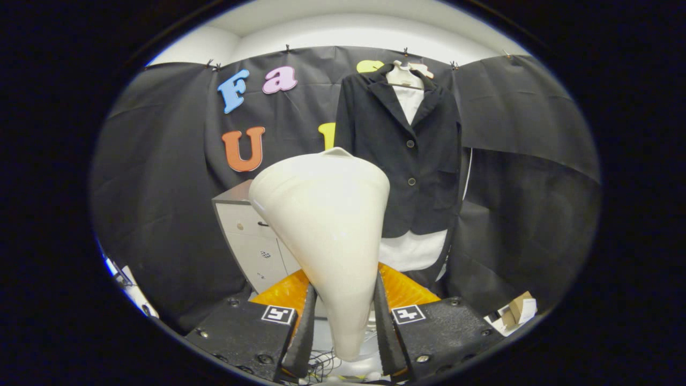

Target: Iron the clothes twice with a garment steamer, once on the left side and once on the right side.

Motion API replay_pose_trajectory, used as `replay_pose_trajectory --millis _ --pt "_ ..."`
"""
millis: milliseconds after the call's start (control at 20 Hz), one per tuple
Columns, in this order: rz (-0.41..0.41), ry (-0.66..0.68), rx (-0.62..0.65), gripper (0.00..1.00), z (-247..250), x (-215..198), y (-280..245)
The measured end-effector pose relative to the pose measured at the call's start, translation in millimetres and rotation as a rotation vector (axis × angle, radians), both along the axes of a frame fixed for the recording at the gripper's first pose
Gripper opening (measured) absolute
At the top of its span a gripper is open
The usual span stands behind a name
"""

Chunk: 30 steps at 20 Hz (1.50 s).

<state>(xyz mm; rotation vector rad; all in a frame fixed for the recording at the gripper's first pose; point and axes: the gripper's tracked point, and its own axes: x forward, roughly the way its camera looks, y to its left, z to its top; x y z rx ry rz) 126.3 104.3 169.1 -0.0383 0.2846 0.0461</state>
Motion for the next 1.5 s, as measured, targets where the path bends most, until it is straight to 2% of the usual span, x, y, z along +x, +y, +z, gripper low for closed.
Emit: replay_pose_trajectory --millis 1500 --pt "0.018 0.030 -0.007 0.52 -7.8 -1.5 7.7"
